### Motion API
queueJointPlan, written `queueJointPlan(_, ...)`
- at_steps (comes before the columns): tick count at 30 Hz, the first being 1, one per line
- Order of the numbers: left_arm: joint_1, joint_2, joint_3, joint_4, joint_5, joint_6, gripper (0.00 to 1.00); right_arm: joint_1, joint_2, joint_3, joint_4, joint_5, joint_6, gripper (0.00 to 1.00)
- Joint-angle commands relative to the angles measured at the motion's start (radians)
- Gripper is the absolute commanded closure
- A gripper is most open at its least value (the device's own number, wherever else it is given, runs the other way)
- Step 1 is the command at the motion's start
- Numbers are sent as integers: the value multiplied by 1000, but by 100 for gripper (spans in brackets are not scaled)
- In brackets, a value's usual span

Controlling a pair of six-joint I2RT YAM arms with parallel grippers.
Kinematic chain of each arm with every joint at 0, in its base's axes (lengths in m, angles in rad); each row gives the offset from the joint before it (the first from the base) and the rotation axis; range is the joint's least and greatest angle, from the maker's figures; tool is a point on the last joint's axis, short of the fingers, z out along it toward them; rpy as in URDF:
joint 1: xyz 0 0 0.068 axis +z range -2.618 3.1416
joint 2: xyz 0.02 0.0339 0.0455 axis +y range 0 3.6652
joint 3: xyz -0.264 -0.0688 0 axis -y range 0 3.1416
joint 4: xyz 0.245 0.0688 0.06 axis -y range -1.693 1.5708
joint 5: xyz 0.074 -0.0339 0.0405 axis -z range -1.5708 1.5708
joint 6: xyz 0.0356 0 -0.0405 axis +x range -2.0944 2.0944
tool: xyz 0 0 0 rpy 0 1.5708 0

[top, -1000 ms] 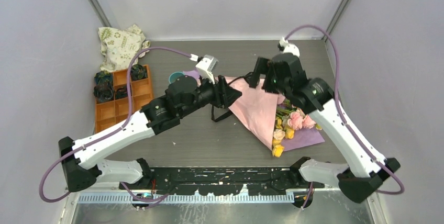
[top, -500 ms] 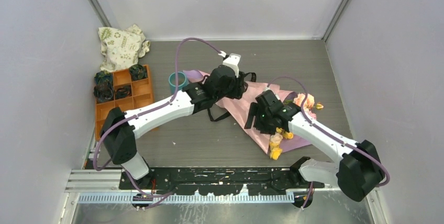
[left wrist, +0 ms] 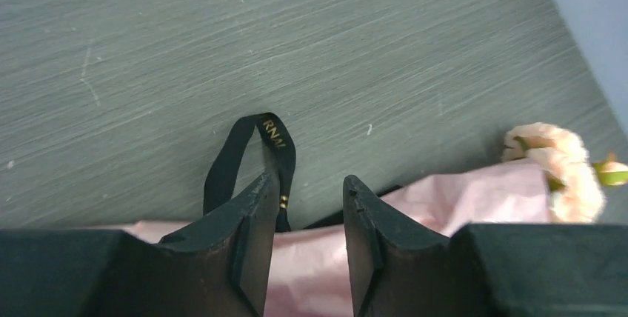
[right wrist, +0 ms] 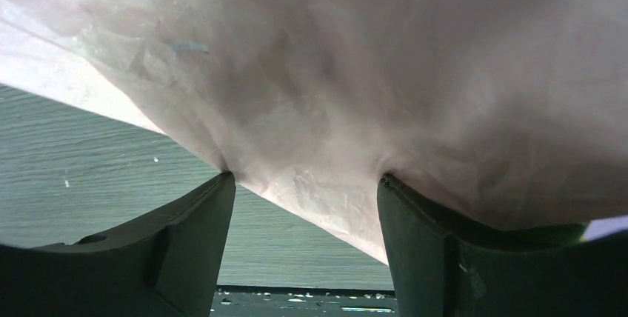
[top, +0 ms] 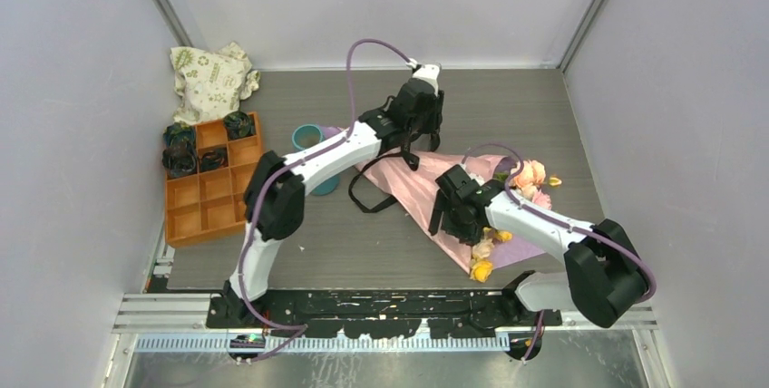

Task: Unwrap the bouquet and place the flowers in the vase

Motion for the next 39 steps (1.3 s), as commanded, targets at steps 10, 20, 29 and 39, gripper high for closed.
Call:
queueJointPlan(10, 9, 209, 20, -48, 43, -16, 66, -211, -79, -29, -79, 48, -1, 23)
queueJointPlan(20, -22, 14, -314, 85, 110, -156, 72, -456, 57, 166, -72, 31, -80, 22)
queueJointPlan(29, -109, -57, -415, 97, 104, -155, 73, -545, 456, 450, 25, -30, -101, 26)
queueJointPlan(39, -151, -33, -421, 97, 152, -176, 77, -532, 703, 775, 61, -141, -83, 31)
